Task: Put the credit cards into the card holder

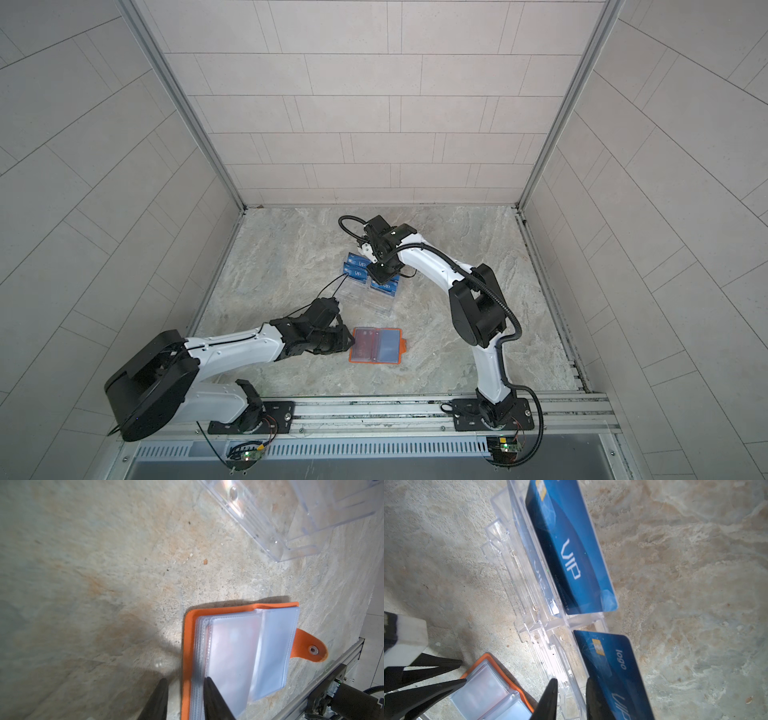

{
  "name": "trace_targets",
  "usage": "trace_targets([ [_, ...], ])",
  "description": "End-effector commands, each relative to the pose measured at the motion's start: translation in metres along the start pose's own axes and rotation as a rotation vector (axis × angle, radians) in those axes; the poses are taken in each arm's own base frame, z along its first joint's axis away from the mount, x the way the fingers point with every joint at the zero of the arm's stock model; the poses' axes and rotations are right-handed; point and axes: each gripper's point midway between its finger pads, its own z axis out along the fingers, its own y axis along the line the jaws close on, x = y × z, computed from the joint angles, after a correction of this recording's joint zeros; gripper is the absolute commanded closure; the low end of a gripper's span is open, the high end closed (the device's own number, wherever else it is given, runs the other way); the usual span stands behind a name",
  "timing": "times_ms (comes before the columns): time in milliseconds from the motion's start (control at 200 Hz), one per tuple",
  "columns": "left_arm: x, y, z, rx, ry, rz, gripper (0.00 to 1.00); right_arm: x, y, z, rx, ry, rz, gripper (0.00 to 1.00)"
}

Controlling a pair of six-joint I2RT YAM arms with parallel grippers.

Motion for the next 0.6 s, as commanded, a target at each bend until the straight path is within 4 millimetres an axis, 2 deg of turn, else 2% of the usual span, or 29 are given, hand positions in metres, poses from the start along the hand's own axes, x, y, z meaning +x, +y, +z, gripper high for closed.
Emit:
trace_targets([
  [0,0.0083,0.0125,0.0002,-0.044,0.018,-0.003,0.66,0.0092,0.0048,0.001,-0.009,0.04,-0.037,0.73],
  [290,0.0088,0.0141,0.0008,-0.048,0.019,-0.006,0.66,0.0167,0.0045,0.0037,0.011,0.06,-0.055,0.79],
  [591,0.0083,0.0144,-0.0003,-0.048,0.013,-0.009,0.66,0.0117,0.001,0.0021,0.043,0.037,-0.073,0.88],
])
